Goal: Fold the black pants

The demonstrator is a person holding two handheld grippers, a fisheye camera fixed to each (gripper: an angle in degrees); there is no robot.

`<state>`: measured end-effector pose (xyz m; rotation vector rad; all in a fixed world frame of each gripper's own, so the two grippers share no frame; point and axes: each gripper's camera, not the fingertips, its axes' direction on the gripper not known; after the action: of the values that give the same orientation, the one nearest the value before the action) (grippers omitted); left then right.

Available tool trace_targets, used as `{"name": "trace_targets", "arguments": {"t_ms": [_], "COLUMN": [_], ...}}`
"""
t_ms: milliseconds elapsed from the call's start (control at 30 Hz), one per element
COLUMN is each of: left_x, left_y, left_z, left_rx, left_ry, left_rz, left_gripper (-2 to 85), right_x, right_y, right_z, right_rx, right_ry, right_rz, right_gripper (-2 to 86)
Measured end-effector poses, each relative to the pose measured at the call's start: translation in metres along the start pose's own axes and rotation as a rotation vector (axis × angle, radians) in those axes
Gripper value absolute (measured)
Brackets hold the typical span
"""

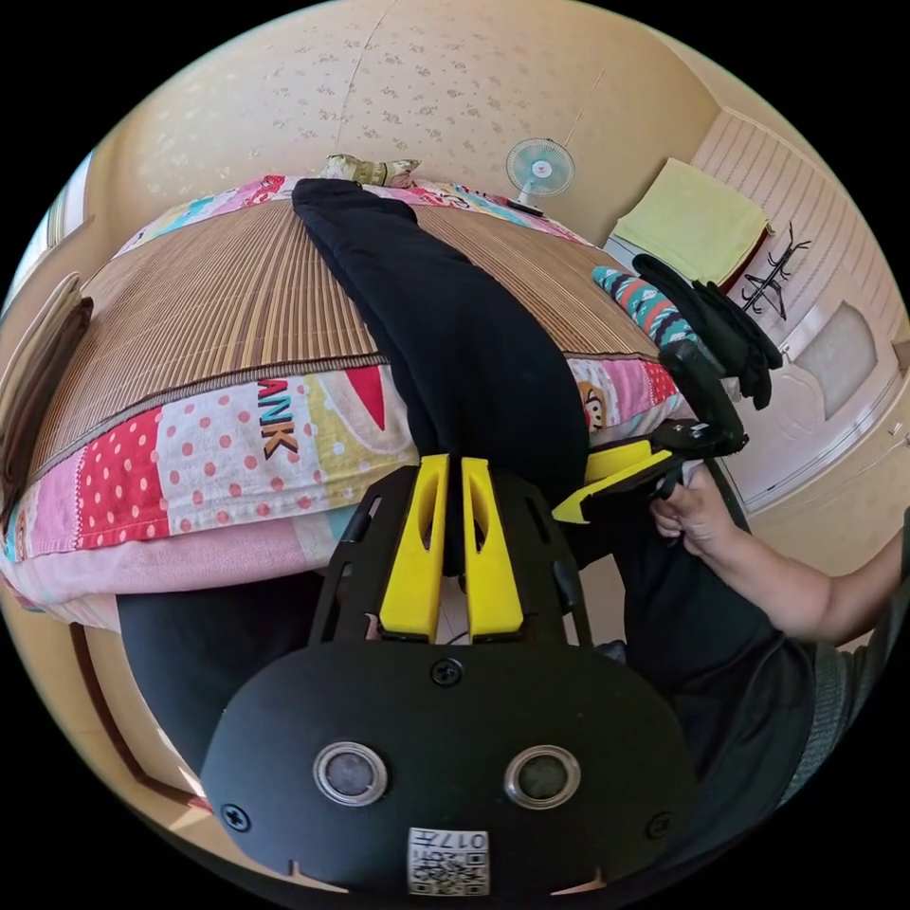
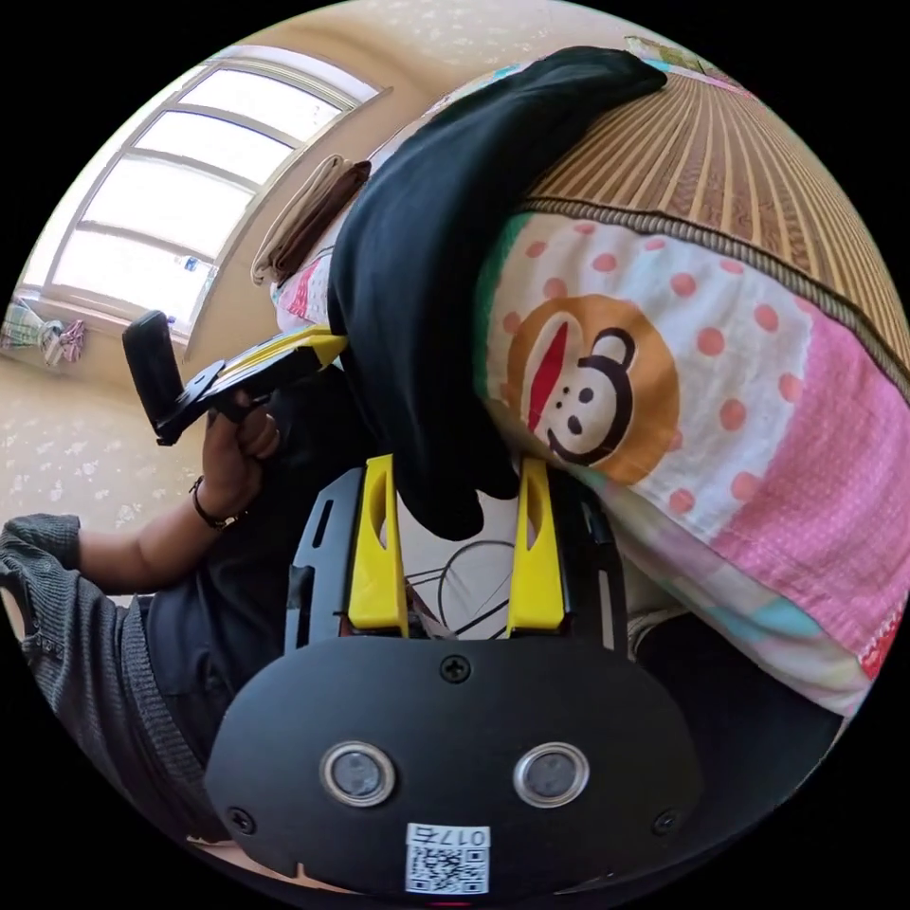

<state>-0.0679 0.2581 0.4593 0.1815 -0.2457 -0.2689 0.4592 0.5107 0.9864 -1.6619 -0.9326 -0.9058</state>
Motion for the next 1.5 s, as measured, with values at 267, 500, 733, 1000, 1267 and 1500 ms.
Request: {"name": "trace_targets", "arguments": {"t_ms": [267,500,733,1000,1267,1500], "left_x": [-0.010,-0.021,-0.016,-0.018,-0.028,-0.074], "left_y": [0.011,0.021,-0.070,-0.097,-0.049,-0.020], "left_z": [-0.020,-0.117,-0.119,0.006,0.019,-0.014], "left_rx": [0.047,0.397,0.261,-0.208,-0.177,0.025], "left_ry": [0.052,-0.003,0.171,0.343,0.553,0.422], "left_rz": [-0.021,-0.031,0.205,0.196,0.024,-0.113], "left_gripper": [3.6,-0.5,-1.0,-1.0,-1.0,-1.0], "right_x": [0.023,-0.024,-0.076,-0.132,-0.025,0.045], "right_y": [-0.009,0.017,0.052,0.066,-0.059,-0.152], "right_z": [-0.002,-0.070,-0.148,-0.243,-0.270,-0.223], "right_rx": [-0.039,0.017,0.083,0.232,0.451,0.420], "right_ry": [-0.299,-0.476,-0.732,-0.800,-0.707,-0.593], "right_rz": [-0.103,-0.408,-0.713,-0.970,-0.512,-0.151], "right_gripper": [6.2,0.3,-0.2,0.4,2.4,13.8]}}
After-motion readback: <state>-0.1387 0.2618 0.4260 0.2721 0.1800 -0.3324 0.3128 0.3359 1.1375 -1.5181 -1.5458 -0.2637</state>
